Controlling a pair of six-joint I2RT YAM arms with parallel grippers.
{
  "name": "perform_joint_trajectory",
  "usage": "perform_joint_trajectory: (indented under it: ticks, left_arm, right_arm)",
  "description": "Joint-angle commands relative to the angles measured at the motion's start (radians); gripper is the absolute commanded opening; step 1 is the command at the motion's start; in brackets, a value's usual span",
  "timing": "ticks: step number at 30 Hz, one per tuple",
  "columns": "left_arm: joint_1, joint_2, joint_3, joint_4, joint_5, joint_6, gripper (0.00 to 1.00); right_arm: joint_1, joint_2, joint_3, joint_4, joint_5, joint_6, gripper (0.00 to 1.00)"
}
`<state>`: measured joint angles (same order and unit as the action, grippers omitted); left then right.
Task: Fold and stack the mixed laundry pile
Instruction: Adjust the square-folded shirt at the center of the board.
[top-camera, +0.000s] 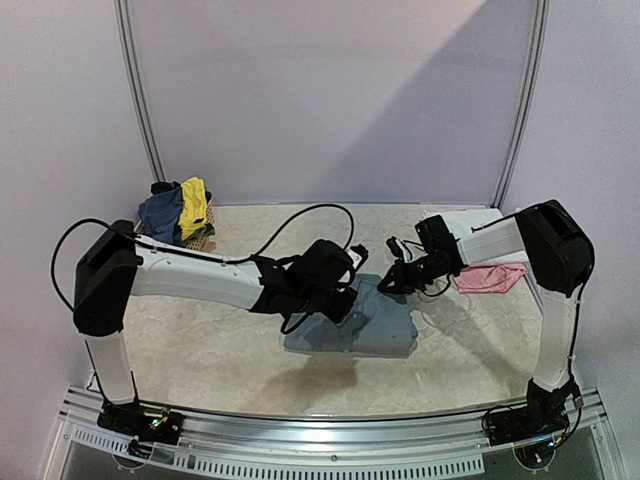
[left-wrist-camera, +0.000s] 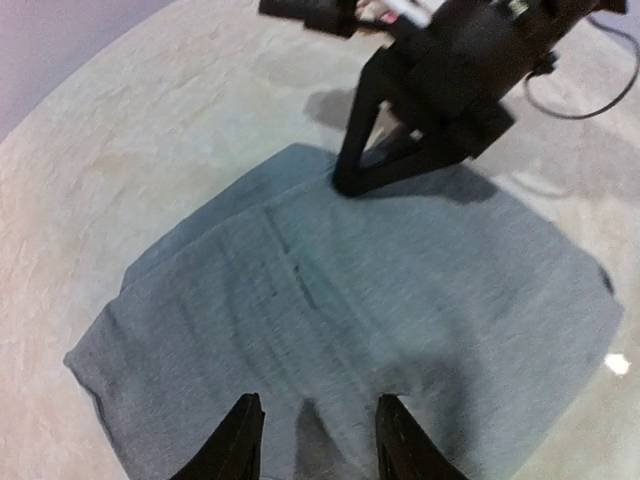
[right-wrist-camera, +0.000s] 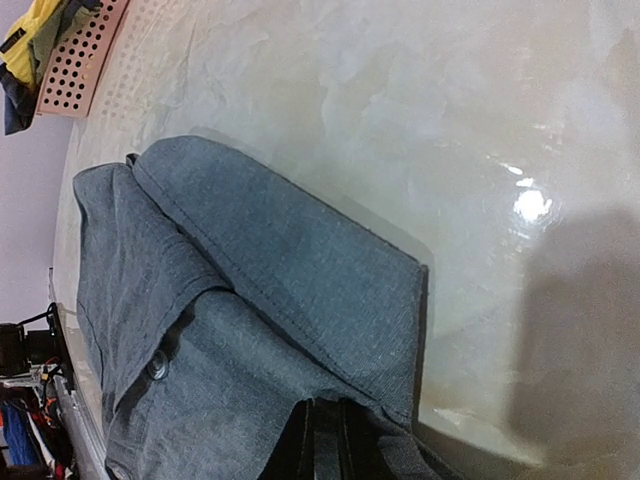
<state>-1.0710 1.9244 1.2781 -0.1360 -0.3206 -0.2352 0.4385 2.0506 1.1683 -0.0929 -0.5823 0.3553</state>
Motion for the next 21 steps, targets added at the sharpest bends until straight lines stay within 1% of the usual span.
perform_joint_trajectory:
  ticks: [1,6,10,12,14,17,21]
  left_arm:
    - [-0.040,0.061,0.070,-0.033,0.015,0.026,0.40]
    - [-0.035,0.168,0.117,-0.025,0.026,0.019,0.39]
    - [-0.028,0.223,0.131,-0.009,0.025,-0.004,0.38]
    - [-0.020,0.242,0.132,-0.004,0.025,-0.023,0.37]
    - [-0.009,0.262,0.130,0.005,0.030,-0.042,0.37]
    - [-0.003,0.275,0.123,0.025,0.032,-0.056,0.36]
    - [-0.003,0.268,0.092,0.065,0.039,-0.069,0.35]
  right_arm:
    - [0.001,-0.003,0.007,-0.099,0.071,-0.018,0.12]
    - [0.002,-0.024,0.026,-0.131,0.083,-0.023,0.15]
    - [0.006,-0.063,0.054,-0.178,0.094,-0.022,0.18]
    - [0.013,-0.096,0.072,-0.213,0.112,-0.026,0.22]
    - [0.027,-0.135,0.077,-0.238,0.137,-0.026,0.29]
    - [0.057,-0.229,0.042,-0.230,0.155,0.001,0.34]
    - [0.120,-0.355,-0.060,-0.202,0.194,0.066,0.35]
